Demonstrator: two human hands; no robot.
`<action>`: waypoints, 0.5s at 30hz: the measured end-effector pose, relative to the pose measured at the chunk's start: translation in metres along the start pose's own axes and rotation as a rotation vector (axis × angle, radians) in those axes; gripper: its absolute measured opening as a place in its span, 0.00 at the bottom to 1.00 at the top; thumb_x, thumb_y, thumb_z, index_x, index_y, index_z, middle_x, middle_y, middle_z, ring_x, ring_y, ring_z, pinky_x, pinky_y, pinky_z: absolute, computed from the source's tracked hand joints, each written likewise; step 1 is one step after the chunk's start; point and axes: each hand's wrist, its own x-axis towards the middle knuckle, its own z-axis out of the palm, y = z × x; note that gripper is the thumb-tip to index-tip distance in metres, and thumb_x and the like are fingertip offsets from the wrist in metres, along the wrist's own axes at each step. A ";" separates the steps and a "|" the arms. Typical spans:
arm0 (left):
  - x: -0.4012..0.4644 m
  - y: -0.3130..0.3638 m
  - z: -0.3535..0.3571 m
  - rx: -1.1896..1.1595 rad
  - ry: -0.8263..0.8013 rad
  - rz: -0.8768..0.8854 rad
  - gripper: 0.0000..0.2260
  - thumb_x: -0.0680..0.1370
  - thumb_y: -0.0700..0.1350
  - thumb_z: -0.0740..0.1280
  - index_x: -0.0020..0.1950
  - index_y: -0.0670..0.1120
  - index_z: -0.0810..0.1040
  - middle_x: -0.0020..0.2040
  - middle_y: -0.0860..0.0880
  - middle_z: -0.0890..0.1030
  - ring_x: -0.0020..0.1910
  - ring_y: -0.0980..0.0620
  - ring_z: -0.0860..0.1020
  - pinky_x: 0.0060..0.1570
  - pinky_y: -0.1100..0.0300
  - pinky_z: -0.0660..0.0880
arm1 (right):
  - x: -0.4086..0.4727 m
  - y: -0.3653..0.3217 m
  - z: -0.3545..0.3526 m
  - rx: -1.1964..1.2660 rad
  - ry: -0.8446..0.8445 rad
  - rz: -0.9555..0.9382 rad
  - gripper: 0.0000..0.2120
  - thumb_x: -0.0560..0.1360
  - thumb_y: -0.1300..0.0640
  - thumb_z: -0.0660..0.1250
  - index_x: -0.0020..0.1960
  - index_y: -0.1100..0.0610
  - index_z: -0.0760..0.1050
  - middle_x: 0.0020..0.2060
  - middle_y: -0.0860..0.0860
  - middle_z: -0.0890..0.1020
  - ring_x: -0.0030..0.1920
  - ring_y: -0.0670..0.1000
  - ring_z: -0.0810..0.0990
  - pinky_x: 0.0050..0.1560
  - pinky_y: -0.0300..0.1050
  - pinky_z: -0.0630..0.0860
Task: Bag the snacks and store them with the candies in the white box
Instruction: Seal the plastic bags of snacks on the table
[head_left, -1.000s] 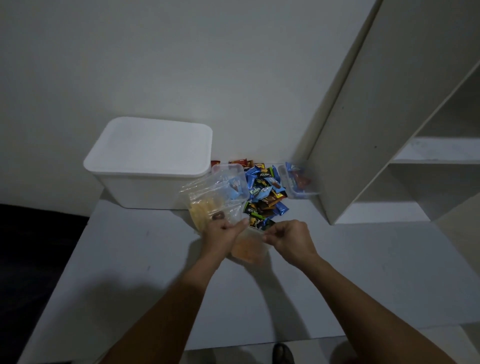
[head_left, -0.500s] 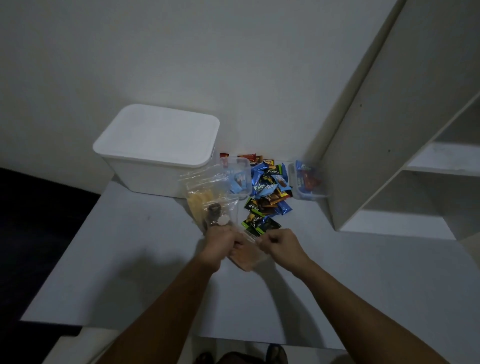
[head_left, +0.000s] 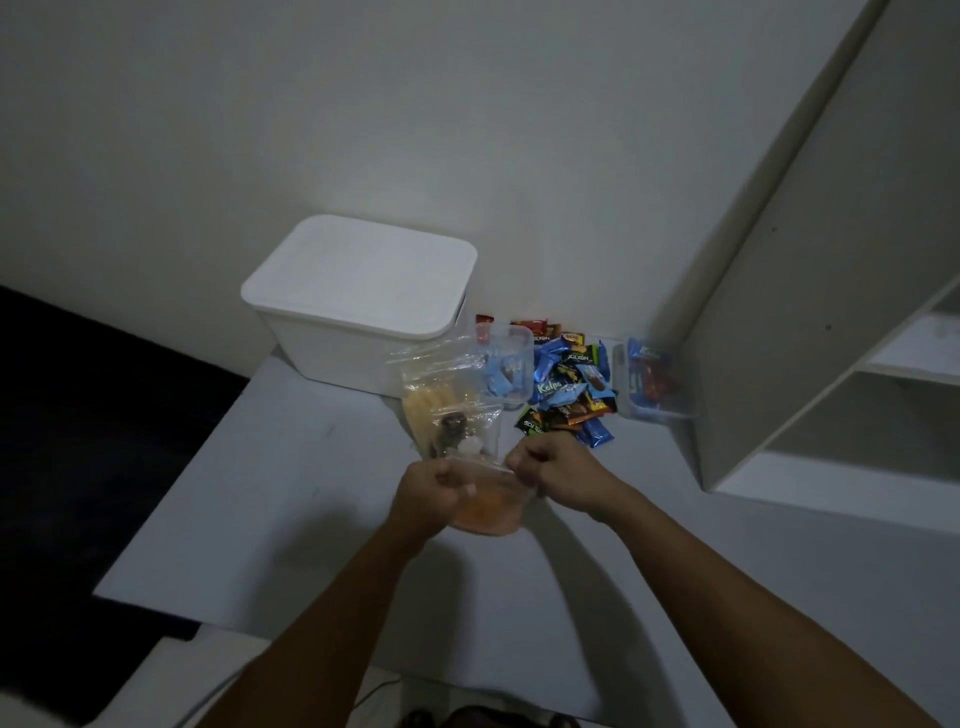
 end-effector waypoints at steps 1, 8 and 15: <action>-0.002 0.001 -0.004 -0.054 0.033 -0.018 0.08 0.69 0.38 0.73 0.48 0.42 0.82 0.45 0.42 0.83 0.47 0.41 0.82 0.49 0.46 0.81 | 0.003 -0.004 -0.001 0.046 0.013 -0.002 0.14 0.78 0.54 0.65 0.41 0.64 0.78 0.34 0.54 0.77 0.35 0.48 0.76 0.37 0.44 0.73; 0.005 -0.014 -0.023 -0.116 0.244 -0.146 0.07 0.61 0.46 0.72 0.35 0.44 0.82 0.39 0.40 0.84 0.41 0.37 0.83 0.44 0.39 0.81 | 0.030 0.001 0.020 -0.122 -0.035 -0.044 0.04 0.73 0.57 0.71 0.44 0.59 0.82 0.40 0.56 0.83 0.42 0.51 0.81 0.48 0.52 0.79; 0.012 -0.017 -0.005 -0.172 0.148 -0.190 0.04 0.62 0.44 0.69 0.33 0.51 0.84 0.39 0.43 0.84 0.38 0.43 0.81 0.44 0.44 0.80 | 0.054 0.005 0.018 -0.281 0.099 0.097 0.05 0.75 0.60 0.69 0.43 0.60 0.83 0.40 0.55 0.85 0.43 0.52 0.82 0.46 0.46 0.78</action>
